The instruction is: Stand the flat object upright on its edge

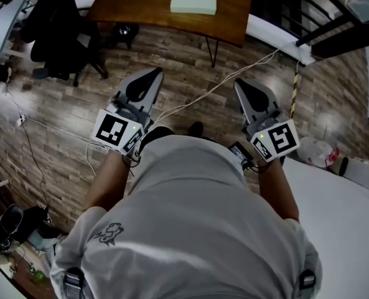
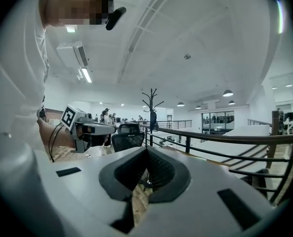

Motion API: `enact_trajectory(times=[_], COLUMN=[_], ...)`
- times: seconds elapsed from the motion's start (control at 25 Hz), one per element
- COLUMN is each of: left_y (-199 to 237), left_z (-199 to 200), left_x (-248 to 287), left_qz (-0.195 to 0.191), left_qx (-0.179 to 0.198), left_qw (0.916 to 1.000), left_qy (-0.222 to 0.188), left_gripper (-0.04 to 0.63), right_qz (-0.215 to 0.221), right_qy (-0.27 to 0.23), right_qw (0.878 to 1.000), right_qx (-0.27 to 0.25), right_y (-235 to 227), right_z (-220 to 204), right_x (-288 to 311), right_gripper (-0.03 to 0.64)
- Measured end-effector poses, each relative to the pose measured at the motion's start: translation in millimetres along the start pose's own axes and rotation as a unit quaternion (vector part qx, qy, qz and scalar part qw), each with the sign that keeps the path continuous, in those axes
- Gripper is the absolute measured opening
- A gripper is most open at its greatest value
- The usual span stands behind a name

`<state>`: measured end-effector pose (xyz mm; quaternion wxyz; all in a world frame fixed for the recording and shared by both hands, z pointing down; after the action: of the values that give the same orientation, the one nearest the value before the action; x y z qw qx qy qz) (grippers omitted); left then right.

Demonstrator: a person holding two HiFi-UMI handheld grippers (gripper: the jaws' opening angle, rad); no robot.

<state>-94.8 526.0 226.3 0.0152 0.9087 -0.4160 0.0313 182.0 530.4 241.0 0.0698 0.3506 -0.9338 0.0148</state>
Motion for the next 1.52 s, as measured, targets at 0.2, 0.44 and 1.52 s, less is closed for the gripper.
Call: enact_trajectory(times=[0.2, 0.44, 1.52], left_y=[8.5, 29.5, 225.2], left_z=[2.0, 0.9, 33.1], left_x=[22.1, 43.2, 84.1], left_qz=[0.006, 0.003, -0.065], left_qx=[-0.001, -0.006, -0.023], left_qw=[1.0, 1.0, 0.9966], left_qy=[0.001, 0.001, -0.045], left_gripper=[0.012, 0.012, 0.012], right_qz=[0.008, 0.003, -0.046], right_qy=[-0.006, -0.011, -0.016], right_qw=[1.0, 1.0, 0.998], right_qx=[0.012, 0.023, 0.031], right_y=[-26.7, -46.1, -82.1], right_z=[0.0, 1.0, 54.4], right_x=[9.1, 27.0, 233.7], right_gripper=[0.032, 0.032, 0.032])
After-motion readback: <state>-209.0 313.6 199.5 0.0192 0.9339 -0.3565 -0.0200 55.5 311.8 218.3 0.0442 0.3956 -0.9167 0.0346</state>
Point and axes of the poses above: the fingertips, and each gripper's own axes: x forward along the fingers, y to its left, z out of its top, the point moved 8 cm from there along -x, backward along the fingers
